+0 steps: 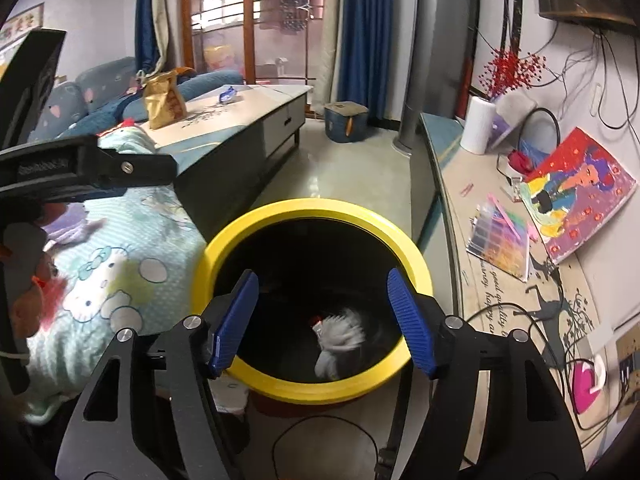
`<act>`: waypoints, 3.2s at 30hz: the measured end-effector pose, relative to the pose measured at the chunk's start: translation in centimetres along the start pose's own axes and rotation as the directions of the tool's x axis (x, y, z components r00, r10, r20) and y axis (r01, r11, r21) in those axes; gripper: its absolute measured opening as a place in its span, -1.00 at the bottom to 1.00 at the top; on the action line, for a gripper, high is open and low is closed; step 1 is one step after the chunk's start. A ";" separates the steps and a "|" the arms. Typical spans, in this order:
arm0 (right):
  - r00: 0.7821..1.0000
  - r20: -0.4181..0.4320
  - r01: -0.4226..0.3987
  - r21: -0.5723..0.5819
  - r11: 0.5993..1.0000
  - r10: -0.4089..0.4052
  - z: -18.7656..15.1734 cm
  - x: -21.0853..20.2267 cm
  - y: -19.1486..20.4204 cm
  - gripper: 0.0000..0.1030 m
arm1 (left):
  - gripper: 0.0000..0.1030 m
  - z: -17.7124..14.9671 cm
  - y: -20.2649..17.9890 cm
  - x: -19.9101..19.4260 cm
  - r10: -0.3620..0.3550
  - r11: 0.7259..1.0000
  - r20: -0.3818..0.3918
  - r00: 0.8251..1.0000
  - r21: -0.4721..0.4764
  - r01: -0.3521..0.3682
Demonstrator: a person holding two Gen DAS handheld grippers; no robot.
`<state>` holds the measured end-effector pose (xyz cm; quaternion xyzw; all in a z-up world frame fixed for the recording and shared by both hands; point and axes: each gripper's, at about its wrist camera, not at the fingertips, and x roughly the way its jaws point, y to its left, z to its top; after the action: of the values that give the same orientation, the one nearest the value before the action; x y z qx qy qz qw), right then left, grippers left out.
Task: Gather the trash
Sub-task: 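Open the right tool to drop the foam net while the left tool drops the wrapper, then move both tools back to the trash pile on the bed, then grasp the white plastic bag with the left tool while the right tool grasps the red plastic bag, then carry the white and red plastic bags over the yellow bin with both tools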
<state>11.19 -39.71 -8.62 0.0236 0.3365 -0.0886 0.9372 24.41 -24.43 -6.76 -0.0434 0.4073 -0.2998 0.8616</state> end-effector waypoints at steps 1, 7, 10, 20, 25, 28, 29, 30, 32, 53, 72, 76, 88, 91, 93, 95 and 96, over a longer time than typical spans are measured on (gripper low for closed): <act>1.000 0.000 -0.003 -0.002 1.000 0.003 0.0 -0.1 0.1 0.15 | 0.88 0.0 0.3 -0.7 0.005 1.000 0.012 1.000 -0.002 -0.005; 1.000 0.013 -0.025 -0.017 1.000 0.025 0.6 -0.6 1.2 0.15 | 0.88 -0.1 1.7 -4.5 0.035 0.999 0.073 0.997 -0.017 -0.034; 0.999 0.022 -0.048 -0.026 0.999 0.049 0.9 -1.0 2.1 0.15 | 0.88 -0.4 2.7 -6.3 0.062 0.998 0.099 0.993 -0.036 -0.059; 0.979 0.059 -0.187 -0.089 0.978 0.193 2.5 -3.4 7.7 0.19 | 0.88 -1.6 6.7 -12.2 0.169 0.984 0.184 0.968 -0.083 -0.156; 0.961 0.067 -0.256 -0.142 0.956 0.267 3.0 -4.6 11.1 0.23 | 0.88 -2.2 8.9 -14.4 0.209 0.973 0.205 0.956 -0.137 -0.184; 0.950 0.065 -0.291 -0.173 0.941 0.306 3.2 -5.2 12.8 0.24 | 0.88 -2.6 10.2 -15.6 0.233 0.966 0.213 0.949 -0.167 -0.199; 0.946 0.063 -0.302 -0.185 0.935 0.318 3.3 -5.3 13.4 0.24 | 0.88 -2.8 10.6 -16.0 0.237 0.963 0.215 0.947 -0.179 -0.200; 0.943 0.061 -0.311 -0.192 0.931 0.328 3.4 -5.5 13.7 0.24 | 0.88 -2.9 11.2 -16.5 0.245 0.959 0.220 0.944 -0.196 -0.203; 0.937 0.056 -0.328 -0.208 0.922 0.346 3.4 -5.9 14.6 0.24 | 0.88 -3.3 12.1 -17.2 0.257 0.954 0.226 0.940 -0.216 -0.209; 0.873 -0.116 -0.487 -0.280 0.827 0.474 0.7 -4.2 22.8 0.28 | 0.87 -9.1 21.1 -21.2 0.379 0.874 0.126 0.917 -0.373 -0.310; 0.826 -0.265 -0.562 -0.315 0.765 0.498 -1.2 -2.3 26.1 -0.88 | 0.03 -10.8 21.4 -16.8 0.328 0.899 -0.003 0.945 -0.305 -0.313; 0.824 -0.259 -0.565 -0.312 0.764 0.504 -1.0 -2.6 25.8 -0.96 | -0.21 -10.6 21.6 -16.9 0.330 0.896 -0.010 0.944 -0.311 -0.317; 0.811 -0.182 -0.584 -0.305 0.752 0.556 0.5 -4.9 24.5 -0.99 | -0.39 -10.1 21.0 -21.0 0.330 0.896 0.093 0.940 -0.343 -0.281; 0.806 -0.152 -0.589 -0.296 0.752 0.572 1.0 -5.7 24.0 -1.00 | -0.40 -9.6 20.4 -22.2 0.331 0.900 0.125 0.935 -0.339 -0.273; 0.804 -0.132 -0.591 -0.288 0.753 0.580 1.4 -6.2 23.5 -1.00 | -0.40 -9.3 20.3 -22.9 0.328 0.902 0.144 0.934 -0.342 -0.264; 0.803 -0.112 -0.591 -0.282 0.756 0.586 1.8 -6.6 23.1 -1.00 | -0.41 -9.0 19.9 -23.7 0.325 0.904 0.163 0.931 -0.342 -0.256; 0.802 -0.104 -0.591 -0.280 0.757 0.588 2.0 -6.7 22.9 -1.00 | -0.41 -8.8 19.6 -24.0 0.323 0.906 0.174 0.930 -0.339 -0.252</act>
<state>11.51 -16.35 -3.14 -0.0131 0.3256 0.2625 0.9082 15.73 6.36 -2.60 -0.1515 0.3508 -0.0939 0.9194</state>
